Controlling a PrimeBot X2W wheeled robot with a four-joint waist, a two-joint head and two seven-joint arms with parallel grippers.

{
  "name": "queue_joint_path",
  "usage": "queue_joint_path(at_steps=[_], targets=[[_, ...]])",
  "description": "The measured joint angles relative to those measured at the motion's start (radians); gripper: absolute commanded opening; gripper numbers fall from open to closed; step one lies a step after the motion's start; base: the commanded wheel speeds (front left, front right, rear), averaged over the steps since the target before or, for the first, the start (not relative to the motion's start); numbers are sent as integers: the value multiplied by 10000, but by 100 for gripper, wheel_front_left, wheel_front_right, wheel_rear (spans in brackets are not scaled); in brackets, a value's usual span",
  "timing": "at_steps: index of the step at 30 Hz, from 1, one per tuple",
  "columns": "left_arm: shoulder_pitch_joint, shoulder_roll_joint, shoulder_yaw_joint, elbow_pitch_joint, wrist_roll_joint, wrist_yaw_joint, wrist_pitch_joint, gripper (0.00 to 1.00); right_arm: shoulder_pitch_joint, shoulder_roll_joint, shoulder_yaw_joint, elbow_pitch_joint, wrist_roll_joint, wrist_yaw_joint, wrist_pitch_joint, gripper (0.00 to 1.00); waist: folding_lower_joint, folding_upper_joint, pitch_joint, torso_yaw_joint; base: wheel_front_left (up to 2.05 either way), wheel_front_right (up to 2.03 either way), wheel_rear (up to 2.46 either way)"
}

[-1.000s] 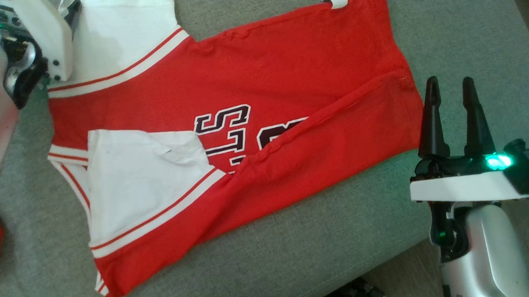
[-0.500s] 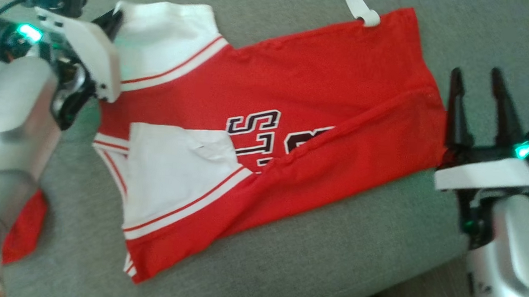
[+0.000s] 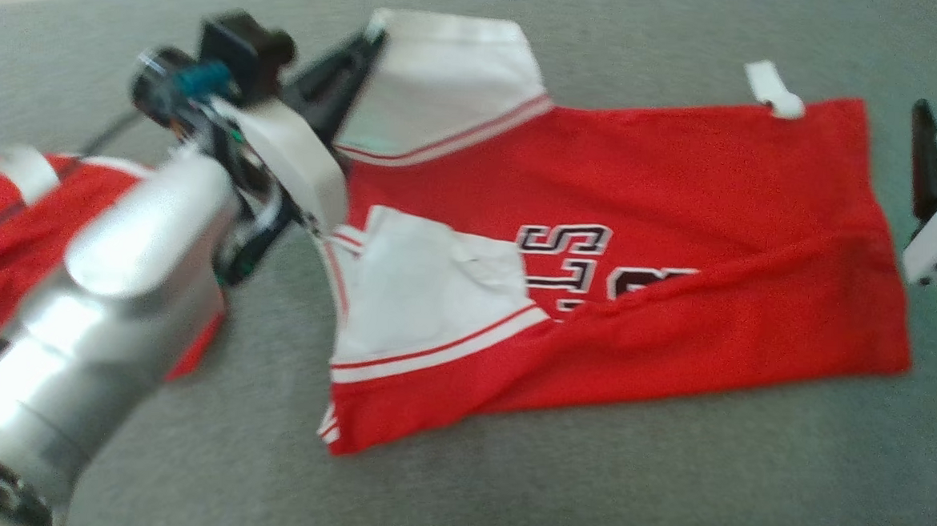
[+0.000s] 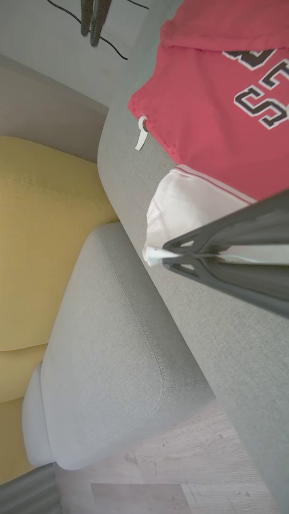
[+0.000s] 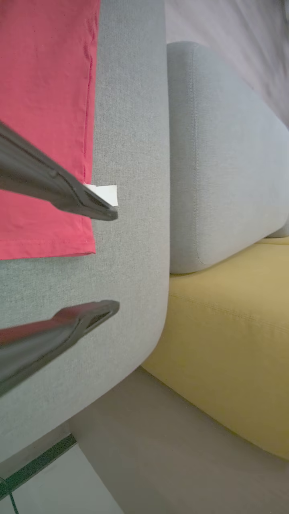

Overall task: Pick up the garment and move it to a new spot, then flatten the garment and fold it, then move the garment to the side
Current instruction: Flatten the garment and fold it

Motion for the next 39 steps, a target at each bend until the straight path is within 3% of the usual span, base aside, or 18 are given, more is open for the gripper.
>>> queue_joint_path(at_steps=[11,17,26,27,28,34,39], targets=[[1157,75,-414,-3114,81,899,-6,0,-1905,-777,-608,3532,-399,0,2322,100,1,0,141,1555,0,0,0],[1166,81,-633,-3889,184,1116,284,0,-2510,-836,-784,4874,-938,0,2313,100,3,0,533,1937,0,0,0],[1159,142,-627,-4242,184,1289,345,0,-3297,-836,-798,5931,-1319,0,2046,100,3,0,847,1998,0,0,0],[1159,153,-627,-4242,184,1292,349,0,-3386,-836,-677,6048,-1317,0,2063,35,3,0,867,1992,0,0,0],[1159,167,-623,-4240,184,1323,380,0,-3465,-836,-552,6126,-1312,0,2065,0,2,0,878,1982,0,0,0],[1159,316,-558,-3937,184,1553,368,0,-3624,-784,-157,6343,-993,0,1396,0,1,0,766,1769,0,0,0],[1074,430,-155,-3335,182,1716,58,0,-3691,-692,376,6075,40,0,303,0,1,0,561,1370,0,0,0]])
